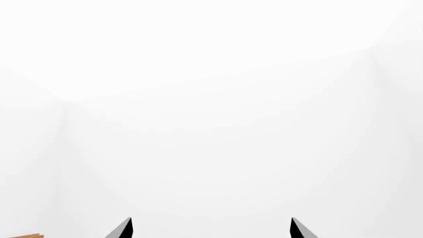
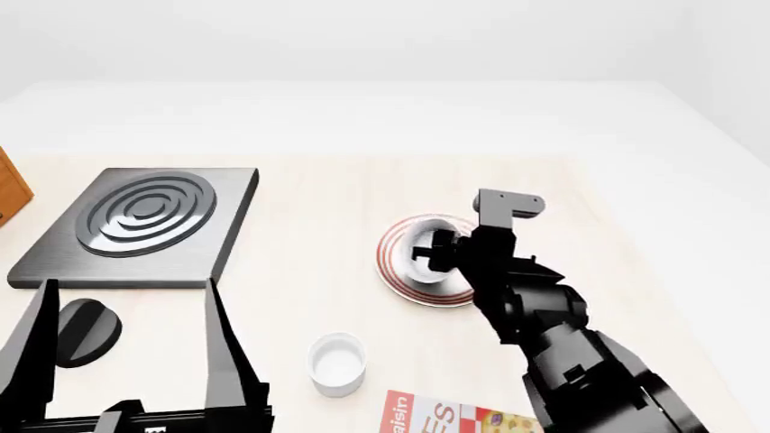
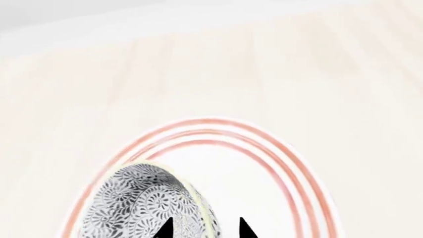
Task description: Pick the akita bowl between the plate and the ramekin and place it on the plate.
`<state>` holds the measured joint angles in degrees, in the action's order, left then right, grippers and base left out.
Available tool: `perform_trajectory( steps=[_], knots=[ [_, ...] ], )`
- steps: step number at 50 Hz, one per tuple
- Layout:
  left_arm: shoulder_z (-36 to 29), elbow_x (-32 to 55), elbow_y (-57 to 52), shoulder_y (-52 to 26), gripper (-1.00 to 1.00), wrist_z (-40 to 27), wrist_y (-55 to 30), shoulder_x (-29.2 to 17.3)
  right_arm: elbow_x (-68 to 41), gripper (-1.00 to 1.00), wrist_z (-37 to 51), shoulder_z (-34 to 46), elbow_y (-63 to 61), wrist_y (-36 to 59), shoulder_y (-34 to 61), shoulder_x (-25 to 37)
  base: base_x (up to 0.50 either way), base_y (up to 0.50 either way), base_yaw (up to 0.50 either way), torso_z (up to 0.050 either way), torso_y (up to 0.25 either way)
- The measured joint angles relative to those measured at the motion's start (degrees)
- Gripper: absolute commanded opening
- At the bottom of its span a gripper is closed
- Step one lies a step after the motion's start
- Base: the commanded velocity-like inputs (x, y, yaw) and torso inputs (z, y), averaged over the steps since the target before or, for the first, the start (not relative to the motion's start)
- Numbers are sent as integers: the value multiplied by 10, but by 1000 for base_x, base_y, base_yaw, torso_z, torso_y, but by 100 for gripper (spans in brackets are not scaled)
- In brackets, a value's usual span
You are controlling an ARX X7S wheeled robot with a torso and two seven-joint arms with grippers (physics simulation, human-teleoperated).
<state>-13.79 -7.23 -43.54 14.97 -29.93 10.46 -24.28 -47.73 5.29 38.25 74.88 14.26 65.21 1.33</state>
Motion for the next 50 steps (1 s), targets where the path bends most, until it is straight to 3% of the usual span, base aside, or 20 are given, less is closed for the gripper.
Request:
perform_trajectory(
  steps=[21,50],
  knots=[
    [-4,-1,0,0,100,-3,0,-2,0,100,5,-3,-30,7,4,13,0,0,0,0,0],
    [-9,-3,-10,2,100,-7,0,-4,-126,100,280,-54,-718,229,-162,308,0,0,0,0,0]
  ],
)
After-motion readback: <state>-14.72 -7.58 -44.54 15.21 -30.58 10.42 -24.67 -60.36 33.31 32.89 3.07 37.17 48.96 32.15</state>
